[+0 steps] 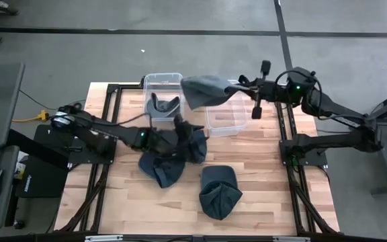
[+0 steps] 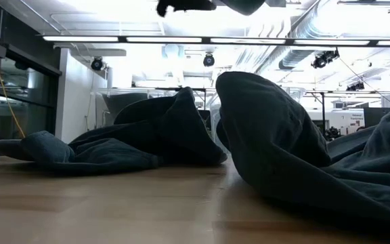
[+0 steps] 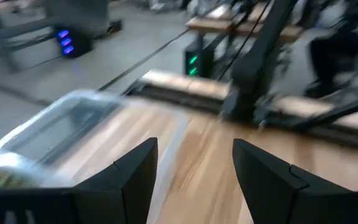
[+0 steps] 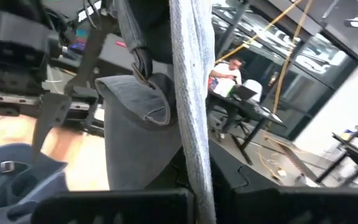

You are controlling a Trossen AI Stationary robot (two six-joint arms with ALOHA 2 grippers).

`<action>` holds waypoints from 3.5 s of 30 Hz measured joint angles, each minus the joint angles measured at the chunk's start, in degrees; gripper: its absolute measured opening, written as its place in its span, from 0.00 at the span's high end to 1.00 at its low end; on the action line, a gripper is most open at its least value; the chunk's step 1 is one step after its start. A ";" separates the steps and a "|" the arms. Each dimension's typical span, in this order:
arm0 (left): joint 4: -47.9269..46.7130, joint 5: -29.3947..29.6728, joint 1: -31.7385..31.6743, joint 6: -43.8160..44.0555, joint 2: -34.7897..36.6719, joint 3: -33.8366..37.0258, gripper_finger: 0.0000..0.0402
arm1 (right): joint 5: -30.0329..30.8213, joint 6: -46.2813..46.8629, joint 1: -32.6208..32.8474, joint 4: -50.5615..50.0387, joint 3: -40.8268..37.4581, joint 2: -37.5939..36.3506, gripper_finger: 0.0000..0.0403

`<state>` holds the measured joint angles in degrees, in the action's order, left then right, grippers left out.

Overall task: Pick & Place hat
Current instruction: Put the gray cap into the left transparent bin

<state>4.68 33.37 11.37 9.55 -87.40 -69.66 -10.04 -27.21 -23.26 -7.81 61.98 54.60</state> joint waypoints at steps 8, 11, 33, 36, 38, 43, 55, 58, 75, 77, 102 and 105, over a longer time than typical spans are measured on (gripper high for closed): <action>11.01 -18.28 -9.43 -6.38 0.03 -0.01 0.49 | 0.28 1.24 -3.21 0.86 0.00 -1.58 0.99; 14.33 -21.03 -11.89 -7.74 0.03 -0.01 0.49 | 0.38 2.78 -4.35 2.89 0.00 -2.26 0.99; 41.63 -17.46 -15.99 -17.57 -5.18 -0.04 0.49 | 3.08 5.77 -4.28 13.69 0.00 -2.96 0.99; 46.50 -16.68 -16.18 -19.54 -6.62 0.01 0.49 | 3.14 5.78 -3.26 14.12 0.00 -2.96 0.99; 49.39 -17.28 -16.64 -19.83 -7.57 -0.05 0.49 | 3.43 5.76 -2.66 14.18 0.00 -2.96 0.99; 51.43 -17.88 -17.45 -19.80 -7.64 0.00 0.49 | 3.62 5.69 -2.06 14.32 0.00 -2.94 0.99; 54.35 -18.94 -17.49 -19.79 -7.67 -0.03 0.49 | 2.74 6.39 -2.06 13.89 0.00 -1.49 0.99; 55.32 -19.04 -17.50 -19.81 -7.67 -0.03 0.49 | 1.95 7.00 -2.06 13.49 0.00 0.04 0.99; 55.21 -11.44 -17.48 -18.74 -7.67 -0.03 0.95 | 0.36 7.66 -2.06 12.72 0.00 2.33 0.99; 55.19 -11.02 -17.44 -17.10 -7.67 -0.03 0.96 | 0.22 7.68 -2.06 12.55 0.00 2.33 0.99; 46.31 -4.06 -17.36 -16.35 -7.65 -0.03 0.99 | 0.21 9.41 -2.08 5.50 0.00 0.23 0.69; 44.60 -2.50 -17.37 -16.34 -7.65 -0.01 0.99 | 0.19 9.53 -2.06 3.95 0.00 -1.15 0.67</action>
<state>49.28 30.87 -6.00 -6.79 -95.04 -69.67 -9.85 -17.68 -25.32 -3.87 61.98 53.44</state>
